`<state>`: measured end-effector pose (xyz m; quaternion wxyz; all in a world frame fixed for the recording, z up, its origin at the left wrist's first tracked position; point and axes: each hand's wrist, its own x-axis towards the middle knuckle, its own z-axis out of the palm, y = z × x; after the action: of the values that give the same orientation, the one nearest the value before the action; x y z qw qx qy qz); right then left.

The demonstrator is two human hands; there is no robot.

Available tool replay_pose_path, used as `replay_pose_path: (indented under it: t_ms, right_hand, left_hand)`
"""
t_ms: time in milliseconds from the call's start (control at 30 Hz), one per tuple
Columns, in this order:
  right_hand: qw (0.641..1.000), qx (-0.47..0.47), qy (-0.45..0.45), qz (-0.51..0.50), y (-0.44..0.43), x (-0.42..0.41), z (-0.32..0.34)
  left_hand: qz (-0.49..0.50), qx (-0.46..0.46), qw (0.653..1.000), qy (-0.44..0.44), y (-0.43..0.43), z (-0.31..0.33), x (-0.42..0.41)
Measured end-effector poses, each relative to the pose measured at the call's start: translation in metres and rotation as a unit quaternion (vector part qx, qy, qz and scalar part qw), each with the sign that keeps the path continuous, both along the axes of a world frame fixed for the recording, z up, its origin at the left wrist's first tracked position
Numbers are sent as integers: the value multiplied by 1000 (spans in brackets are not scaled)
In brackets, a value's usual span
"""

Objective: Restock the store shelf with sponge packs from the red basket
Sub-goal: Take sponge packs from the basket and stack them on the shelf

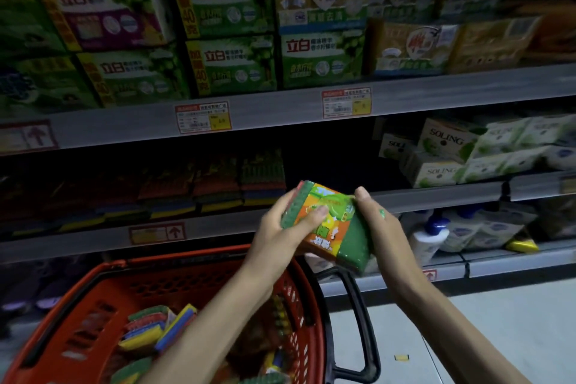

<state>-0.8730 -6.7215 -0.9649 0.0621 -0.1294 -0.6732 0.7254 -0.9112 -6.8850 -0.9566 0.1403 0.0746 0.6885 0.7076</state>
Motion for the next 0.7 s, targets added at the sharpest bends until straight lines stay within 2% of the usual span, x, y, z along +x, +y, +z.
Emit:
replay_pose_path:
  t_ms: [67, 167, 300, 500, 600, 700]
  right_hand:
    - [998, -60, -6, 12, 3, 1, 5]
    - [996, -85, 21, 23, 12, 2, 6]
    - [993, -111, 38, -15, 15, 5, 6]
    - [973, -205, 28, -103, 12, -6, -3]
    - [969, -205, 30, -137, 6, -17, -11]
    - [972, -169, 49, -156, 0, -24, -18]
  left_hand:
    - [37, -13, 999, 23, 1, 4, -12]
    - [105, -54, 992, 49, 11, 4, -25]
    - [160, -24, 986, 40, 23, 3, -30]
    - [179, -55, 978, 97, 27, -9, 5]
    - [154, -84, 976, 128, 31, -24, 22]
    - [136, -78, 981, 113, 36, -32, 24]
